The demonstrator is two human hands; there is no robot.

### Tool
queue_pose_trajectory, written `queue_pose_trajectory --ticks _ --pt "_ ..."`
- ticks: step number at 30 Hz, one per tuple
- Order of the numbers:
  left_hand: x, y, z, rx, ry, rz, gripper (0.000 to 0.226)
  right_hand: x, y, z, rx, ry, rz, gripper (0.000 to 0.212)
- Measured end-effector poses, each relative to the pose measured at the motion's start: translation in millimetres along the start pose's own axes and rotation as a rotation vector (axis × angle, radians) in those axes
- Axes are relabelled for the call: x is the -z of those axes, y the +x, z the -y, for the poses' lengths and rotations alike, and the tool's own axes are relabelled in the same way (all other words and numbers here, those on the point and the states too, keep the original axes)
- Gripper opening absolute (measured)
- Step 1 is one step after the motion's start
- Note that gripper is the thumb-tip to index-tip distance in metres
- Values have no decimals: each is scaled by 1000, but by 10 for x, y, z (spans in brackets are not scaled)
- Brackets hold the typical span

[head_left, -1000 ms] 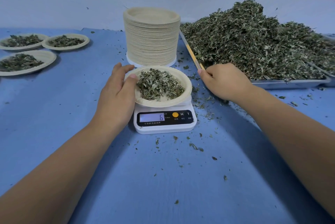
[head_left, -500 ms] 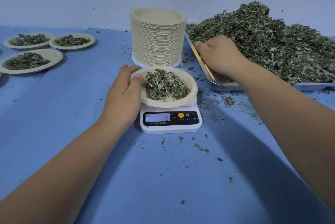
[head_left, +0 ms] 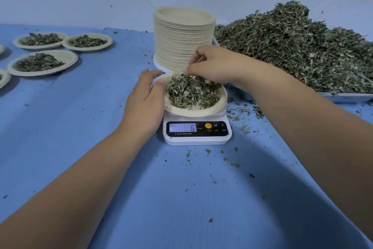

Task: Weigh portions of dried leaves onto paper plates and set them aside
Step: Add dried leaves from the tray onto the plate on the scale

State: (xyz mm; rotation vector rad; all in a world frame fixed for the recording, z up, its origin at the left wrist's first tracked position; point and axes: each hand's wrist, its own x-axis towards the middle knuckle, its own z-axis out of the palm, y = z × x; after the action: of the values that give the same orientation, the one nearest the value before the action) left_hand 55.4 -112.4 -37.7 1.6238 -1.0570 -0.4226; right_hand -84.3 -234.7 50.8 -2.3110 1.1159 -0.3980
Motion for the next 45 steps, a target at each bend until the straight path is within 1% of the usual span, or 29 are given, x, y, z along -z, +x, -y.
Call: queue_pose_trajectory --ticks 3,7,10,14,17,22,28,32,37,39,42,44,45 --pt "0 2 4 2 -12 10 39 13 -14 33 -25 101 -29 38" --pt "4 -11 -9 -23 -21 9 35 49 -35 130 -44 247 -73 26" --pt "8 2 10 -1 -3 12 36 26 -116 136 47 396 -115 34" --pt "6 -13 -13 -47 -7 8 27 10 -156 110 97 426 -150 43" --pt "1 2 -19 -33 -23 -8 31 40 -161 129 124 493 -178 47" --pt "-7 -1 -13 -31 -32 -16 35 63 -165 126 156 530 -160 48" --pt "2 1 -8 -17 -32 -17 36 -35 -189 68 223 561 -45 48" --pt "2 1 -3 -9 -29 -10 38 -48 -226 45 250 480 -14 40" --pt "6 -1 -5 -10 -9 -14 33 25 -296 -15 241 399 -107 33" --pt "2 -8 -10 -11 -6 -3 33 56 -341 -76 239 362 -171 32" --pt "14 -7 -5 4 -26 14 35 36 -456 -291 181 286 -325 28" --pt "9 -6 -9 27 -51 13 34 -40 -573 -479 112 156 -447 20" --pt "-1 0 -10 44 -75 11 32 -79 -628 -565 88 58 -472 17"
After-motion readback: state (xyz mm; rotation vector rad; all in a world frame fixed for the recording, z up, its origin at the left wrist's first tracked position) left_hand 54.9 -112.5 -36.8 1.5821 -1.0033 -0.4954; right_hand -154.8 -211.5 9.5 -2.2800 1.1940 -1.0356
